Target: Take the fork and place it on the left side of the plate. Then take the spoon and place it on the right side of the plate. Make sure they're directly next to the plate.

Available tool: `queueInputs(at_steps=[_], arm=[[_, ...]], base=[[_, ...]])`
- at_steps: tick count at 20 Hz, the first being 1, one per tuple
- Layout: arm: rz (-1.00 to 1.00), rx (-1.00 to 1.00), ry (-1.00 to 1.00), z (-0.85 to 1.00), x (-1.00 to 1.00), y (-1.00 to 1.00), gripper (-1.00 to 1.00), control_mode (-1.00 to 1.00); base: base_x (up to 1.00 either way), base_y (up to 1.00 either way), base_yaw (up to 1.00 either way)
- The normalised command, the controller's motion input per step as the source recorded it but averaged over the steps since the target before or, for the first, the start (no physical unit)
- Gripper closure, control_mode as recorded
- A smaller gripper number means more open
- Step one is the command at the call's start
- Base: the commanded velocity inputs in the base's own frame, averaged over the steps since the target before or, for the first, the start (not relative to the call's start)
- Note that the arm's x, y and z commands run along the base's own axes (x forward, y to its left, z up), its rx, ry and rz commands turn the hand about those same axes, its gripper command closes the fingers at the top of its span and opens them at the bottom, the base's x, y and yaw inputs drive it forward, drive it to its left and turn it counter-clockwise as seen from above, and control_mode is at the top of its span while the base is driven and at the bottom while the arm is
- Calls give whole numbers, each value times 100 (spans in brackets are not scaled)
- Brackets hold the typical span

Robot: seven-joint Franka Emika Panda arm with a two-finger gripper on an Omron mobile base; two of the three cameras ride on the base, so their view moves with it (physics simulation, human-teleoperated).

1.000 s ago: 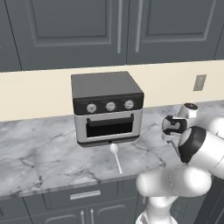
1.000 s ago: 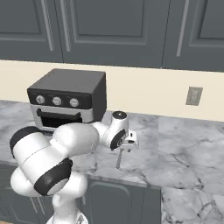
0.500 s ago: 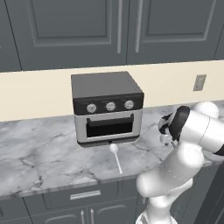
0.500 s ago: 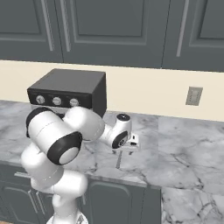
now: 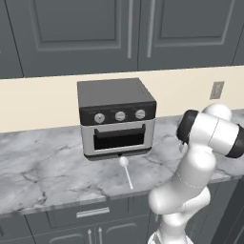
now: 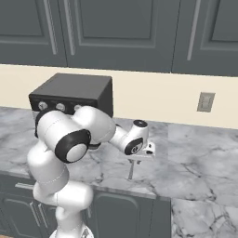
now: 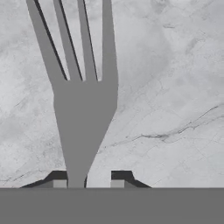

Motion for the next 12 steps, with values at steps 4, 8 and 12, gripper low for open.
queueInputs(at_steps=[4,8,12], arm=[[0,-3,0,-38,-7,30,100,-100],[0,-4,0,-28,-8,44,100,-100],[0,-1,-6,14,-42,51,100,-100]], base=[[0,0,0],[0,0,0],[0,0,0]])
